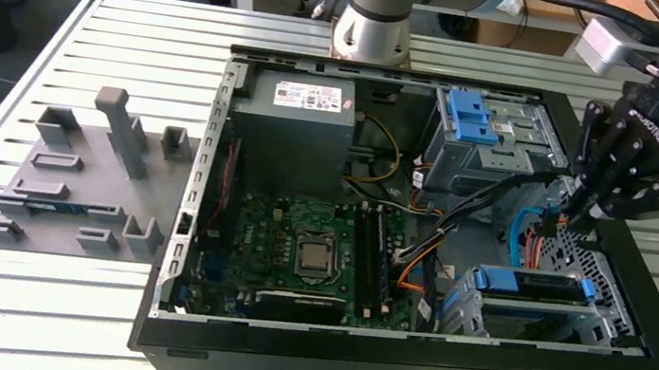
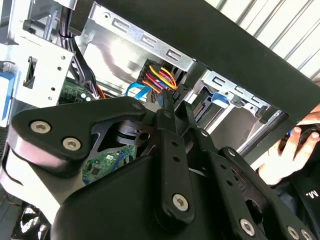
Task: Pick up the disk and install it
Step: 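Insert the first disk wire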
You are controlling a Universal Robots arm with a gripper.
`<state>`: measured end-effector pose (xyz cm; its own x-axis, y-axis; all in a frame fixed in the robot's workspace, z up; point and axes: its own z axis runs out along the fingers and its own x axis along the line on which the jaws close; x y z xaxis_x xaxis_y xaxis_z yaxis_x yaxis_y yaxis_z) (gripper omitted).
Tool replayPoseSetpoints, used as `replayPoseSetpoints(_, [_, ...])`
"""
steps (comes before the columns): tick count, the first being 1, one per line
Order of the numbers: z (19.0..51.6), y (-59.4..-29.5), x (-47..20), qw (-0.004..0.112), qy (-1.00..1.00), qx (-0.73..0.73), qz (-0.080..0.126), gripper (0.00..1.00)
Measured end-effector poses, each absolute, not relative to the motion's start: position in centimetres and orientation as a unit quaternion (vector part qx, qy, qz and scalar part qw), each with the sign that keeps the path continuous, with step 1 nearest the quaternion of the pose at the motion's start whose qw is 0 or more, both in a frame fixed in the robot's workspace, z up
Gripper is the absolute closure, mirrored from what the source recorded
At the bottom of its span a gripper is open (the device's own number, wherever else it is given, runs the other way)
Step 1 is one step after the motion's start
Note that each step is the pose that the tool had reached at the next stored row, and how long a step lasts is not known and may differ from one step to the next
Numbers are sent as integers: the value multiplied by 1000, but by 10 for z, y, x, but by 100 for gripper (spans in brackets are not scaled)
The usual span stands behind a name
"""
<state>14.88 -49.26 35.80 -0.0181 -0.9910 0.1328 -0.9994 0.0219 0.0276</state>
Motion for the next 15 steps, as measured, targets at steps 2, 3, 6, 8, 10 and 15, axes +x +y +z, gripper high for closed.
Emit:
replayPoseSetpoints(2, [359,-493,149,57,-713,698,37,76])
replayPoseSetpoints(3, [359,-493,149,57,-713,698,37,76])
replayPoseSetpoints(6, [359,-491,150,57,-713,698,36,76])
replayPoseSetpoints(8, [359,-490,150,58,-713,698,36,76])
replayPoseSetpoints(10, [358,-490,152,58,-714,697,36,76])
replayPoseSetpoints(15, [357,-488,154,59,-714,696,36,76])
